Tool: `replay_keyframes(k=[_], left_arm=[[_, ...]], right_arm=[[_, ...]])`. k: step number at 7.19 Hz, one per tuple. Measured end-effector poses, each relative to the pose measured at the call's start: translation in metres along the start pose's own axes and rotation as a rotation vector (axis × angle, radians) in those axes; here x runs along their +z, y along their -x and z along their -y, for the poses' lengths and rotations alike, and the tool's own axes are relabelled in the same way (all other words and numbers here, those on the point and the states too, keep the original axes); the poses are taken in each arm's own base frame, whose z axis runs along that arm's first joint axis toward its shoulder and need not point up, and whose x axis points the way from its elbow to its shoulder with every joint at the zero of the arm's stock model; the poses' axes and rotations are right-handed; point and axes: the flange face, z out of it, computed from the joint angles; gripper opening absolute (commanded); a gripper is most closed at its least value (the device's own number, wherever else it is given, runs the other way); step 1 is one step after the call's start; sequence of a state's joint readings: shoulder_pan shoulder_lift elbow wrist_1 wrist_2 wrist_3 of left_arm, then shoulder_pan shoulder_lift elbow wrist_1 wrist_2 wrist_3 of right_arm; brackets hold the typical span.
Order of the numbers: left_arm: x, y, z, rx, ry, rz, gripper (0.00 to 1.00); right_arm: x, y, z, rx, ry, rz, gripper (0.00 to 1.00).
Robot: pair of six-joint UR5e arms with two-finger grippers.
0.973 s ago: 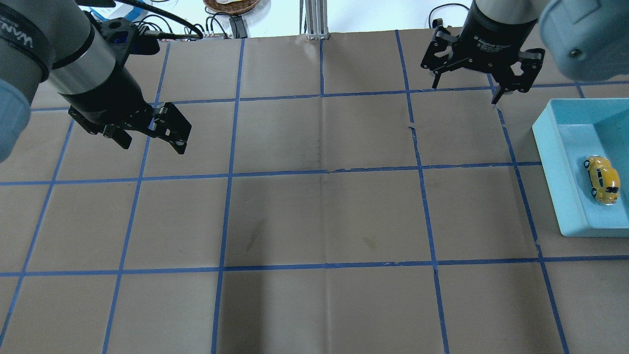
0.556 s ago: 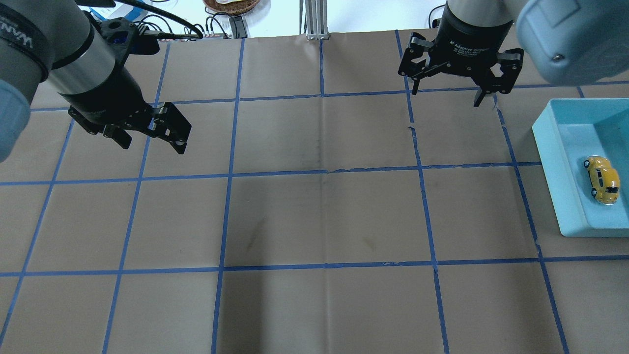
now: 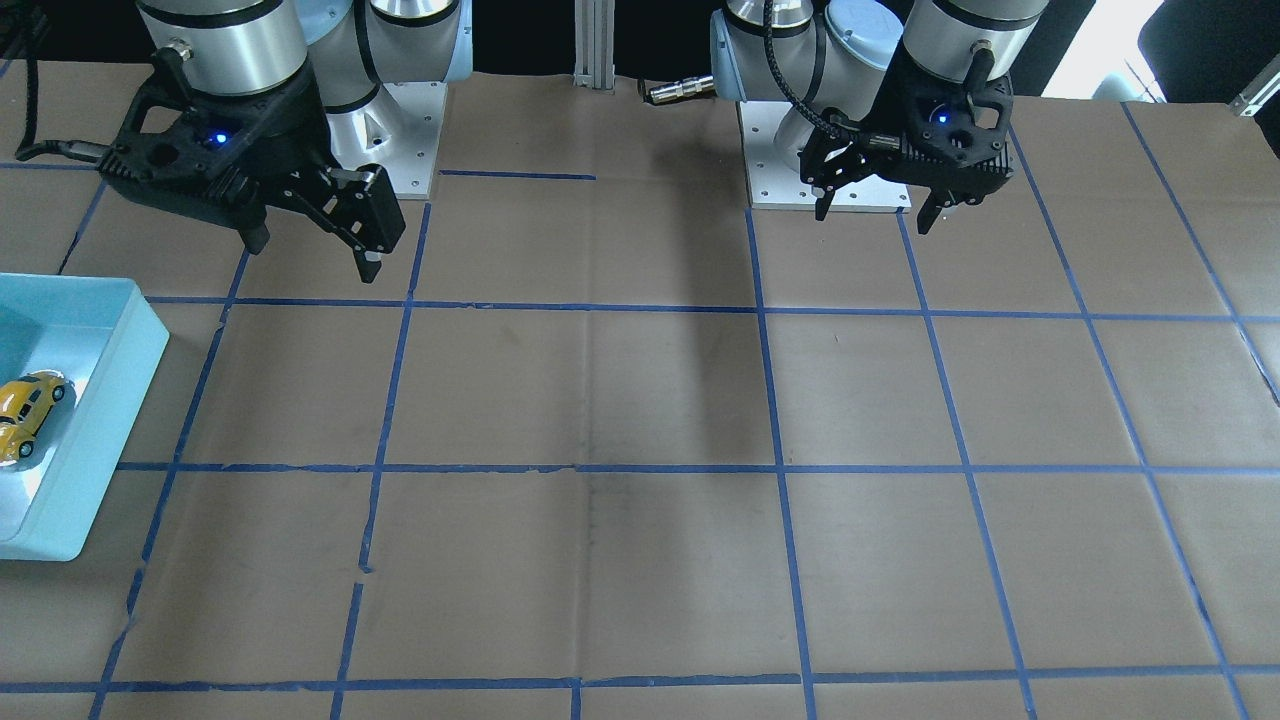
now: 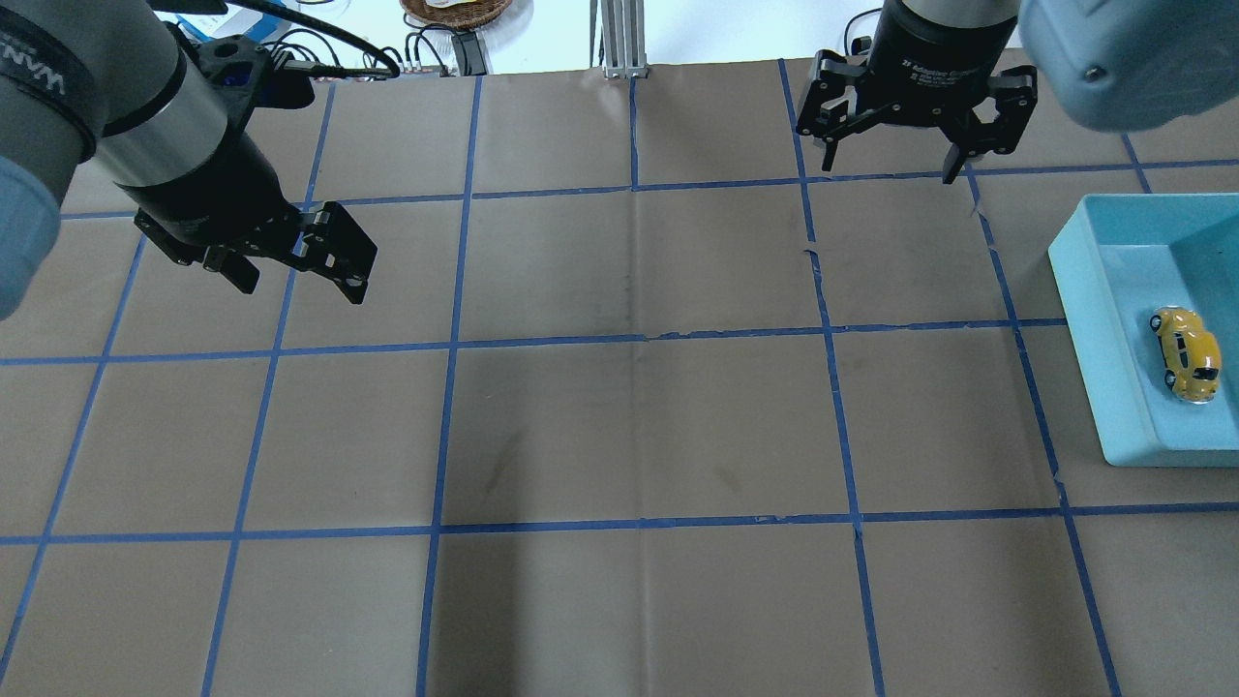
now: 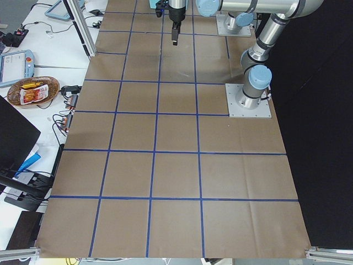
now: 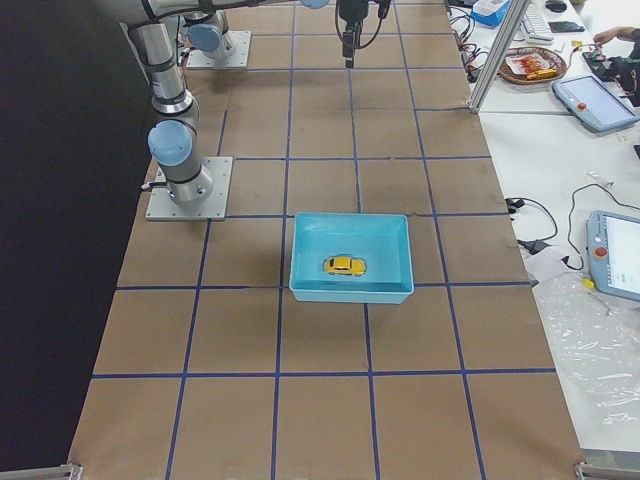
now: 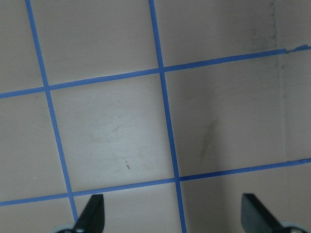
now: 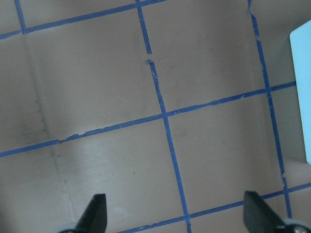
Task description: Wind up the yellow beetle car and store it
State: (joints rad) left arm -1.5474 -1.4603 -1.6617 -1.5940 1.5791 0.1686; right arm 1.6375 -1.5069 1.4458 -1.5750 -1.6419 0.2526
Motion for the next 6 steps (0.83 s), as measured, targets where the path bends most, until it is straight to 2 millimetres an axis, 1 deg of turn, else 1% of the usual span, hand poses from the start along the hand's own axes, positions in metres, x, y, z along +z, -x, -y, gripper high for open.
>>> replay_keyframes(k=[1,2,4,6], left_arm=[[0.0,0.0,0.0,-0.001,0.0,0.0,1.0],[0.0,0.0,0.0,0.0,0.001,0.001,1.0],[0.0,0.0,0.0,0.0,0.002,0.001,1.0],[0.0,0.0,0.0,0.0,0.001,0.001,1.0]], right_arm=[[0.002,-0.018,0.009,-0.097,0.007,-0.007,0.99],[0.003,-0.028,0.014,-0.163,0.011,-0.022,0.99],[0.009,-0.032,0.018,-0.206,0.025,-0.033,0.99],[0.013,-0.03,0.02,-0.217,0.036,-0.029,0.99]])
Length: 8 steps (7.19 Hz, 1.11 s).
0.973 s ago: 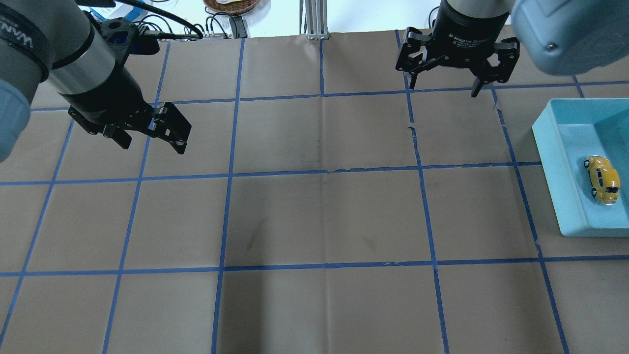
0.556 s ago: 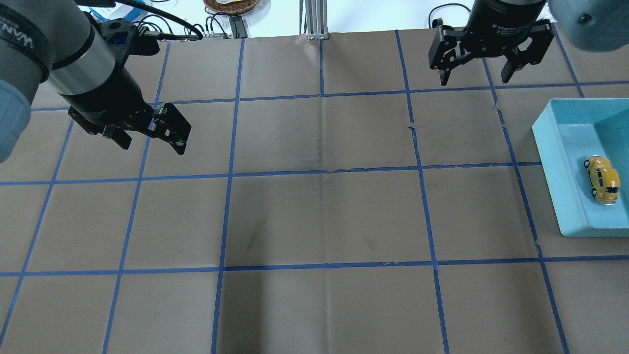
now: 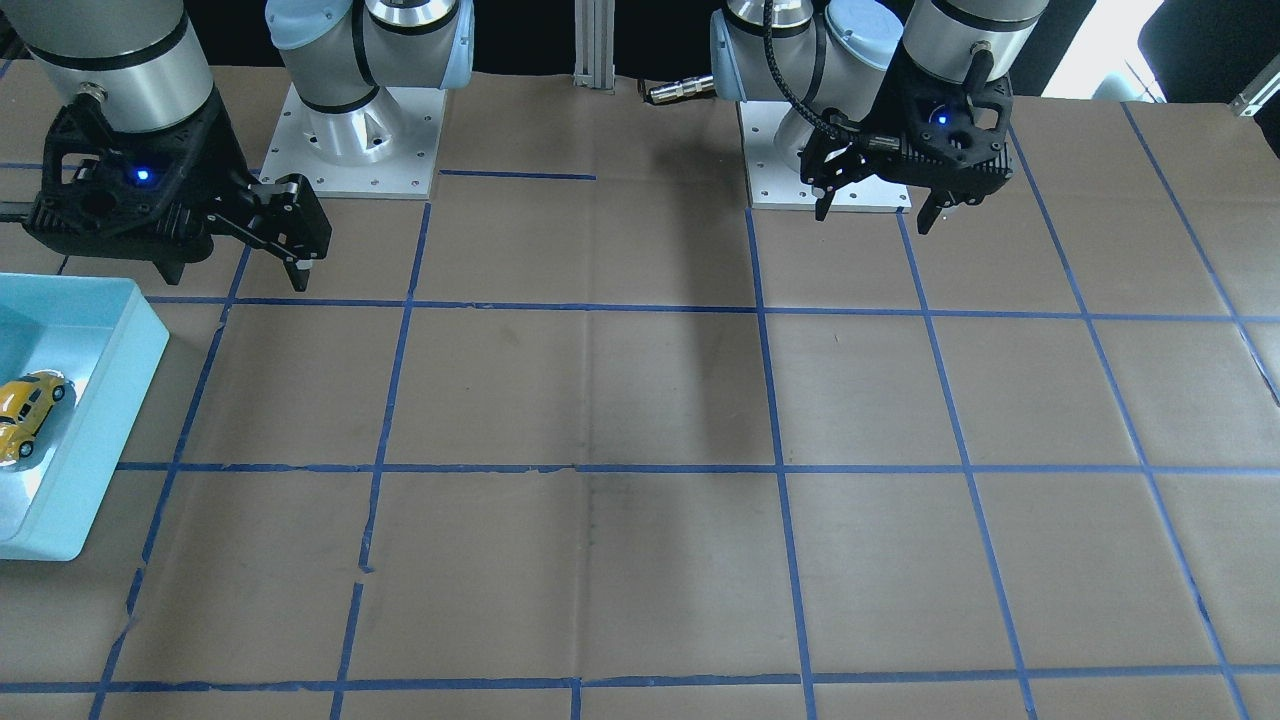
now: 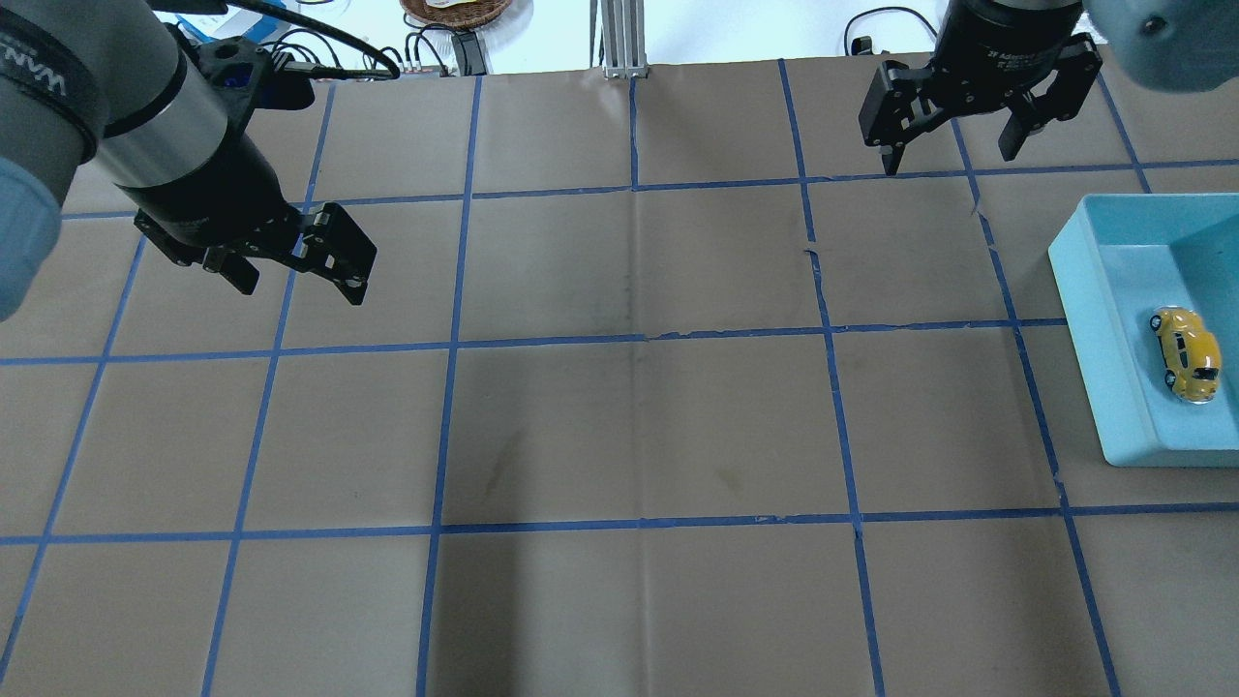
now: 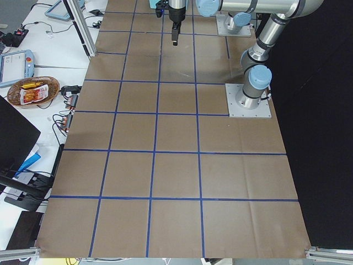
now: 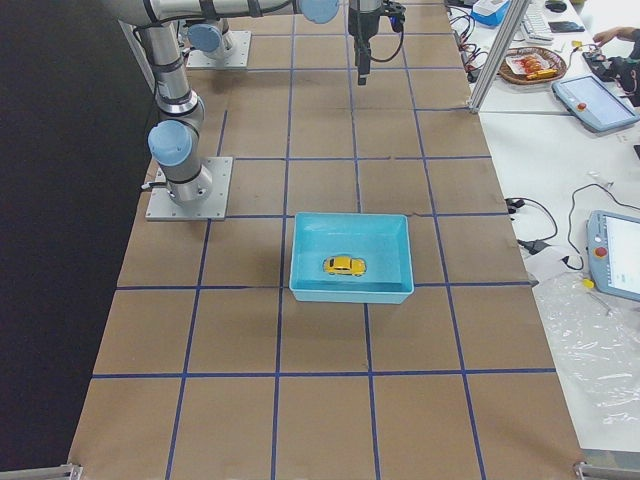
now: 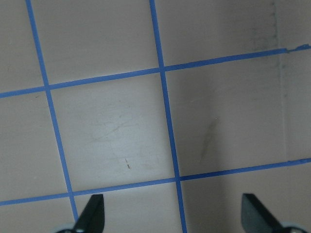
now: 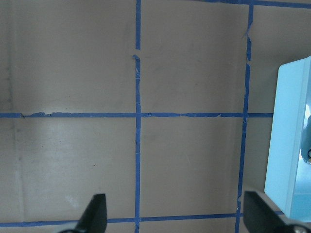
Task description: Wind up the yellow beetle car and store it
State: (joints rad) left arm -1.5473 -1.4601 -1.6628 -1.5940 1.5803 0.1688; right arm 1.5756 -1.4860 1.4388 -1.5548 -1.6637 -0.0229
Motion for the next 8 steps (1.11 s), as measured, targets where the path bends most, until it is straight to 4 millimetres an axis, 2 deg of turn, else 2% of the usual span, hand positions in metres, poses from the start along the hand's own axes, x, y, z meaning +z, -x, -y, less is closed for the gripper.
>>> replay_keyframes(k=[3,8], left_arm=[[0.0001,0.0003,0.0001,0.0,0.0,0.0,1.0],[0.0033,0.0035,0.0007,-0.015,0.007,0.001,1.0]], right_arm=[[0.0016,0.0097,-0.0027,0.017,0.021,0.089,0.99],[0.0011,0.0093,-0.0059,0.041,0.038,0.085,0.99]])
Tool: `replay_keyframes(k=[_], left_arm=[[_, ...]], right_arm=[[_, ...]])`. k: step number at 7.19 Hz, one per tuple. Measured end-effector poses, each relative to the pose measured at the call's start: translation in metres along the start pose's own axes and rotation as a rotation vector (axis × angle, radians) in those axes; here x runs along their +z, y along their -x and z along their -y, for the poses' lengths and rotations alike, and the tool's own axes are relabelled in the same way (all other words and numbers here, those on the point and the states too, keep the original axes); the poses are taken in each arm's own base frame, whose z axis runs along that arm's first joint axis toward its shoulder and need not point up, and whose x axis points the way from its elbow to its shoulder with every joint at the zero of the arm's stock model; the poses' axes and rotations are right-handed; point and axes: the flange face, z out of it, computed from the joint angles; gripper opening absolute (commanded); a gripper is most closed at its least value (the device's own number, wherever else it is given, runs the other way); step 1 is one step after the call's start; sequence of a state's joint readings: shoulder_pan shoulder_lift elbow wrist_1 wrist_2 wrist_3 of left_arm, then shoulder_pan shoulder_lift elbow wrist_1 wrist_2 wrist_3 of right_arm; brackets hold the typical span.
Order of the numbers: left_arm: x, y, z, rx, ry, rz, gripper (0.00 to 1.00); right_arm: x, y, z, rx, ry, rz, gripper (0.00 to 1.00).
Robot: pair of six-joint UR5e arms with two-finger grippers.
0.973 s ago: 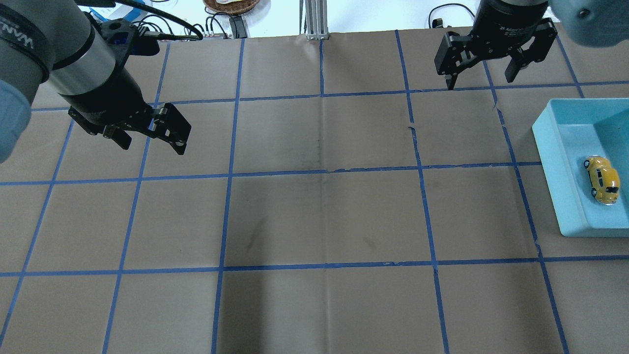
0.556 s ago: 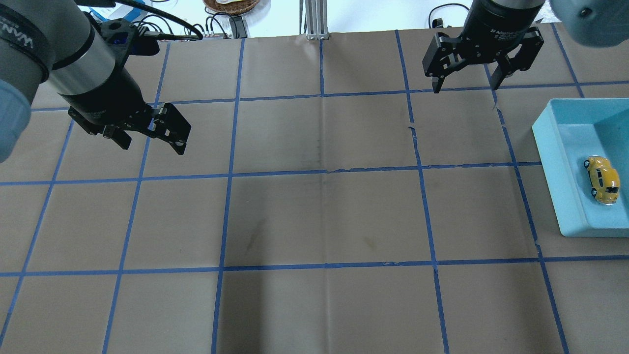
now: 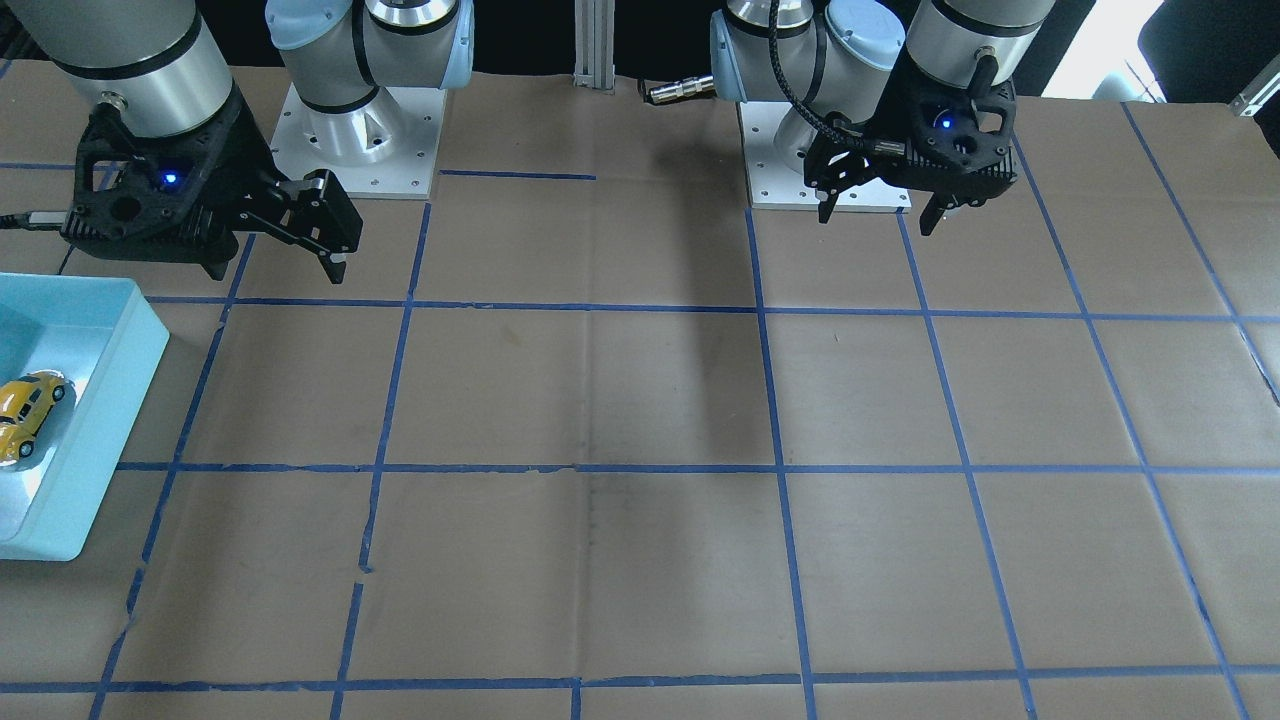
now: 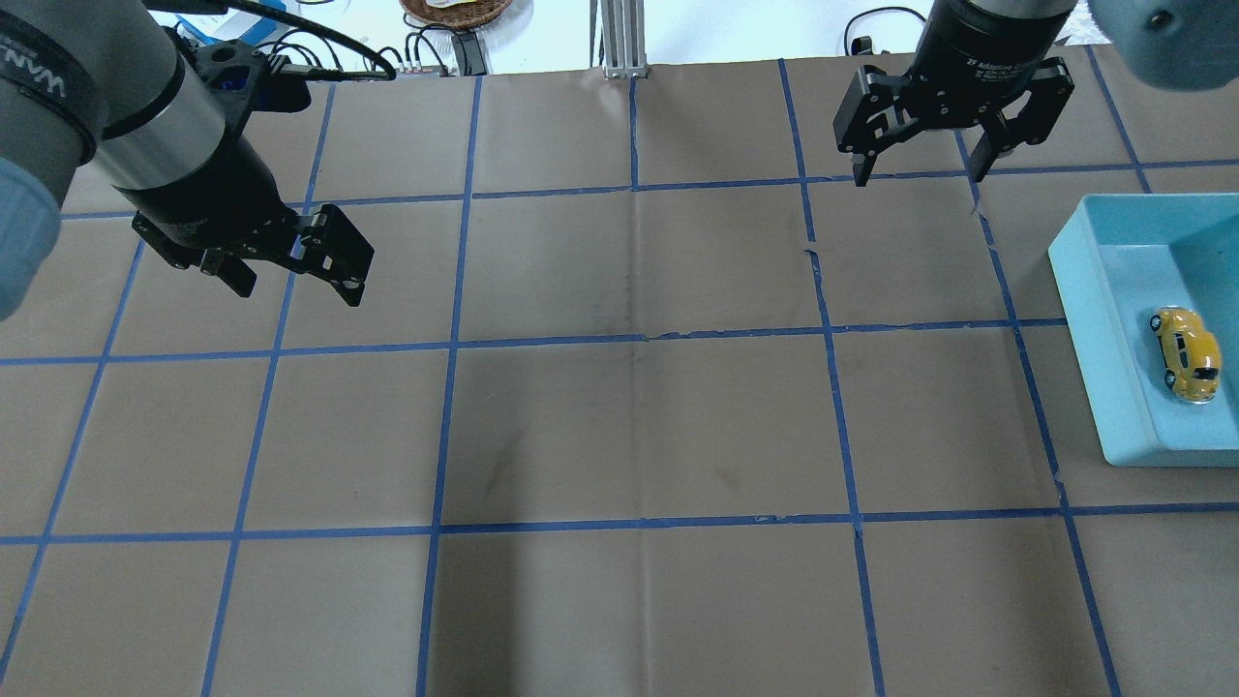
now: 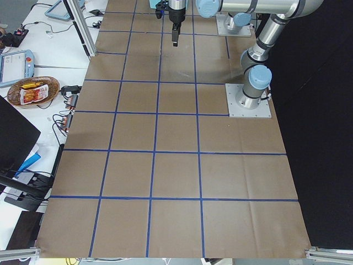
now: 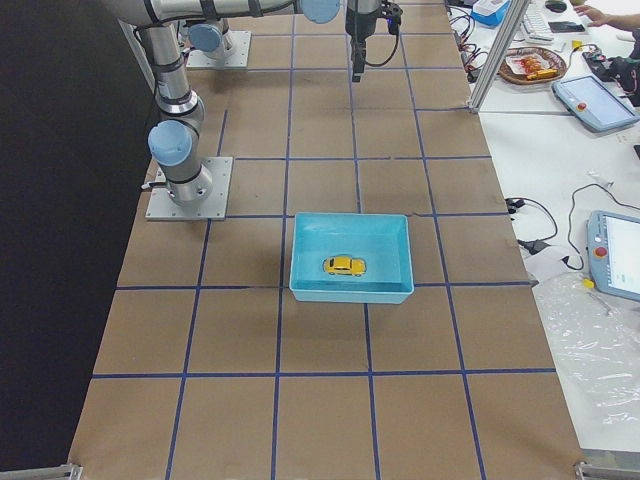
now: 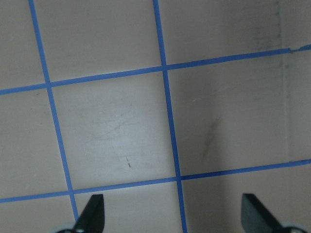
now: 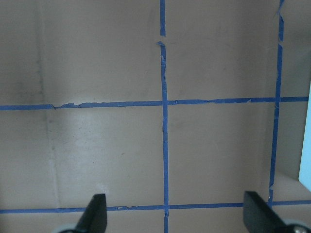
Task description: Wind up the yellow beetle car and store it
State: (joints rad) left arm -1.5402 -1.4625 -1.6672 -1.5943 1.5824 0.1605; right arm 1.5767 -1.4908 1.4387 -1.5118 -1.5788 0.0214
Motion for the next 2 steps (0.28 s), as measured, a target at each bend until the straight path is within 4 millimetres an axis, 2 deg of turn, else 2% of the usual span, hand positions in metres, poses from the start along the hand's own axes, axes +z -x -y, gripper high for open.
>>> replay_keyframes(k=[2], left_arm=[[0.0007,0.0009,0.0022,-0.004,0.002,0.001,1.0]], right_arm=[[0.0003,-0.0016,0.0001,-0.006,0.0,-0.01,0.99]])
